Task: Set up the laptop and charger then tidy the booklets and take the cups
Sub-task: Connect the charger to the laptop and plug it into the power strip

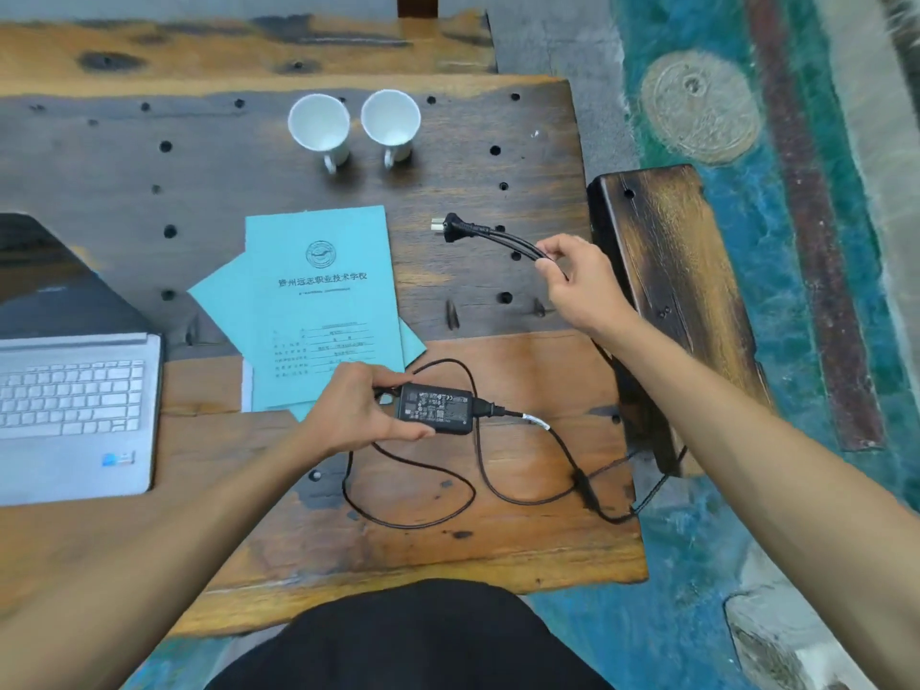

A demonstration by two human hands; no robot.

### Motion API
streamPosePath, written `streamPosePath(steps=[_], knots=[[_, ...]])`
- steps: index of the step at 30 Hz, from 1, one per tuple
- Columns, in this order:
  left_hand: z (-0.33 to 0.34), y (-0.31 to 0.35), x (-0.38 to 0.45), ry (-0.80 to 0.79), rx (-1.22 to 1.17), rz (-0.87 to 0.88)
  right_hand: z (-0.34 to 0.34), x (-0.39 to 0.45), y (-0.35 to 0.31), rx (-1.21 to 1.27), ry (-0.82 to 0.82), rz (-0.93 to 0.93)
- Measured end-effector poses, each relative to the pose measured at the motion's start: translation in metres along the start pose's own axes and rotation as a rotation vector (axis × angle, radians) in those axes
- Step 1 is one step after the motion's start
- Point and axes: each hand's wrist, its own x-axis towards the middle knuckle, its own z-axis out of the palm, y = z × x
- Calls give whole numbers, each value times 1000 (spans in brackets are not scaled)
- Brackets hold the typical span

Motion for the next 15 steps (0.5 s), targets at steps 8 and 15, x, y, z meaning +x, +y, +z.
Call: streamPosePath(steps=[8, 15], knots=[[-39, -55, -95, 136, -132, 52, 34, -49, -65, 95, 17, -48], [-81, -106, -171, 244, -98, 30, 98, -79, -129, 186, -82, -35]])
